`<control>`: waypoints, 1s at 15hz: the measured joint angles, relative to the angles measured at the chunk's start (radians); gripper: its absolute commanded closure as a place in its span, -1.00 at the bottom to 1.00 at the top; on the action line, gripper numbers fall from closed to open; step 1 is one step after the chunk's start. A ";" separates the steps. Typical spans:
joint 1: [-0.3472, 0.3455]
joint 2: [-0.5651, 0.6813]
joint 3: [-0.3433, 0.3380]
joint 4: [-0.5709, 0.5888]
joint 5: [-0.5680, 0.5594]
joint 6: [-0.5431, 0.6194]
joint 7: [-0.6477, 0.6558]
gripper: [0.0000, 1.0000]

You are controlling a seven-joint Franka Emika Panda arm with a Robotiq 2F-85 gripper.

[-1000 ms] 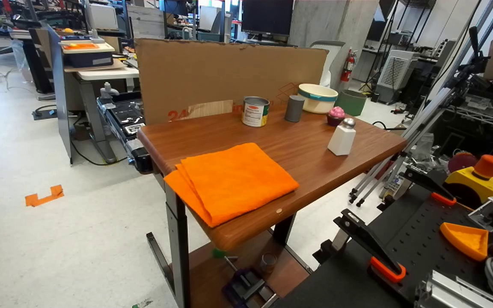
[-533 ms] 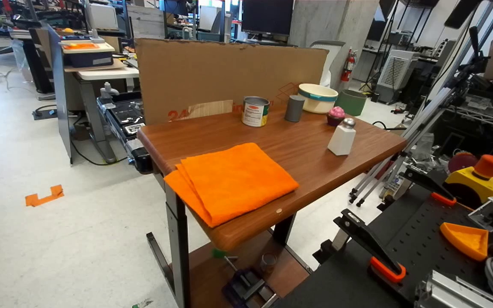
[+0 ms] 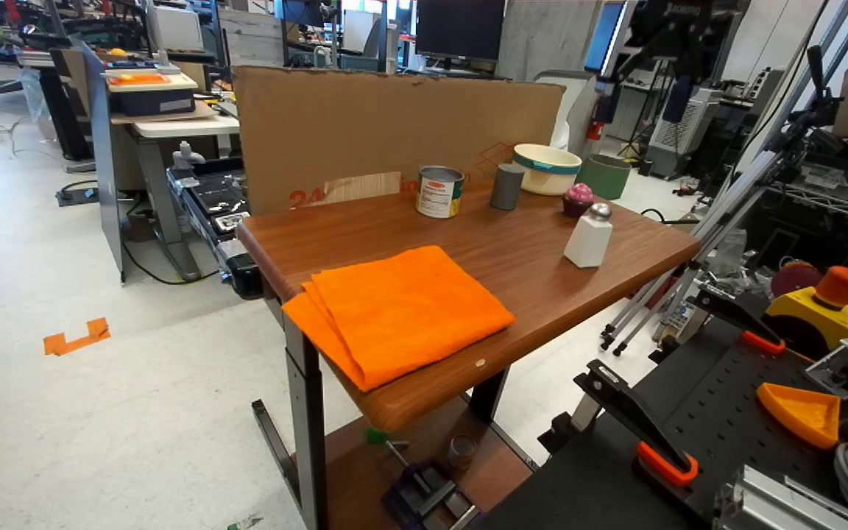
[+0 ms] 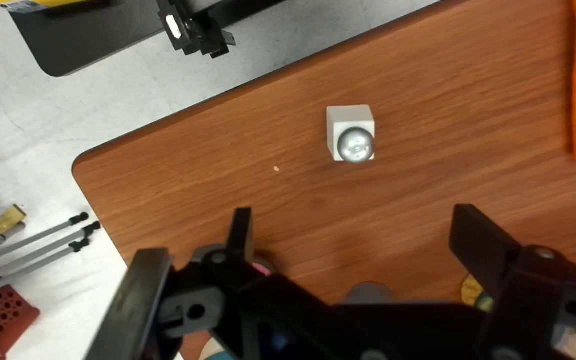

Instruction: Pick up salt cellar and put it in the pot

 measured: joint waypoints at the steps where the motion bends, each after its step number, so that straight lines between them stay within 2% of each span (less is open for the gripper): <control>1: 0.002 0.048 0.000 0.037 -0.027 -0.026 0.041 -1.00; 5: 0.027 0.196 -0.009 0.158 -0.070 -0.144 0.125 -1.00; 10: 0.067 0.313 -0.021 0.260 -0.070 -0.263 0.124 -1.00; 15: 0.088 0.399 -0.026 0.313 -0.070 -0.288 0.096 -1.00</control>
